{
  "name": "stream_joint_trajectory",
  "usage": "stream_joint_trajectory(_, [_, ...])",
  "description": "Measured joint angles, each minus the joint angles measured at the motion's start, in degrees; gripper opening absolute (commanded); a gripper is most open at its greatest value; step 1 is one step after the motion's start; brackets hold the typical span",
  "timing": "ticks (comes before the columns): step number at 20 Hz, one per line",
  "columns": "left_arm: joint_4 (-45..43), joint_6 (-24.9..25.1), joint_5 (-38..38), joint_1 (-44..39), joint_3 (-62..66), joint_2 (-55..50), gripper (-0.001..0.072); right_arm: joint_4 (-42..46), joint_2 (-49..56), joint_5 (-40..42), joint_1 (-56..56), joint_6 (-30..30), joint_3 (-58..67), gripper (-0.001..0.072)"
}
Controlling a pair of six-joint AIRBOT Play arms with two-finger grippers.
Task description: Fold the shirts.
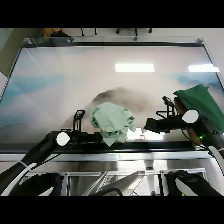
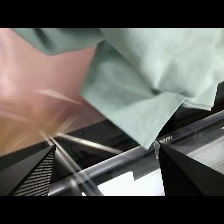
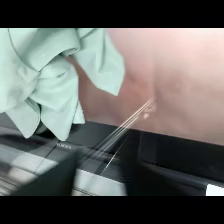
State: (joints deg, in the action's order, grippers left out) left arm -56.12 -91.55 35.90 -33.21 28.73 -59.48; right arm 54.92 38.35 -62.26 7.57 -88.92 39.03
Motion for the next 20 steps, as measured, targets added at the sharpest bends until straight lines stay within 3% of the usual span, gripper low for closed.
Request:
stream_joint_trajectory(5, [1.53,0.57,-5.29,-3.91,6.03,-10.62,0.0708,-5.2,6.62,5.05,3.45,5.53,-0.04,0.0469])
stream_joint_trajectory(6, [1.73,0.68,-5.35,-4.17,7.65,-12.79,0.0607,-6.43,7.87,5.86,3.72,6.62,-0.07,0.0469])
stream_joint_trajectory(8, [1.81,1.05,-4.9,-4.48,10.14,-16.26,0.0236,-9.57,10.36,6.95,4.15,9.97,-0.04,0.0469])
stream_joint_trajectory(9, [1.79,1.22,-3.93,-4.57,11.19,-17.64,0.0166,-11.19,11.56,7.39,4.33,12.04,-0.04,0.0469])
stream_joint_trajectory(11, [1.81,1.9,-2.03,-4.72,12.74,-18.99,0.0145,-12.96,13.42,8.7,4.31,15.5,0.0,0.0469])
stream_joint_trajectory(12, [1.7,2.23,-1.29,-4.72,13.2,-19.17,0.0042,-13.4,14.01,9.27,3.96,16.68,0.17,0.0469])
stream_joint_trajectory(13, [1.51,2.75,0.13,-4.59,13.53,-18.99,0.0032,-13.64,14.43,9.68,3.23,17.66,0.52,0.0465])
stream_joint_trajectory(15, [1.55,3.82,1.84,-3.82,13.99,-17.44,0.0014,-13.42,14.95,9.94,1.11,18.78,1.33,0.0351])
stream_joint_trajectory(20, [1.57,5.73,6.05,0.92,14.34,-11.43,0.0014,-10.91,16.5,9.18,-2.67,20.02,2.1,0.0357])
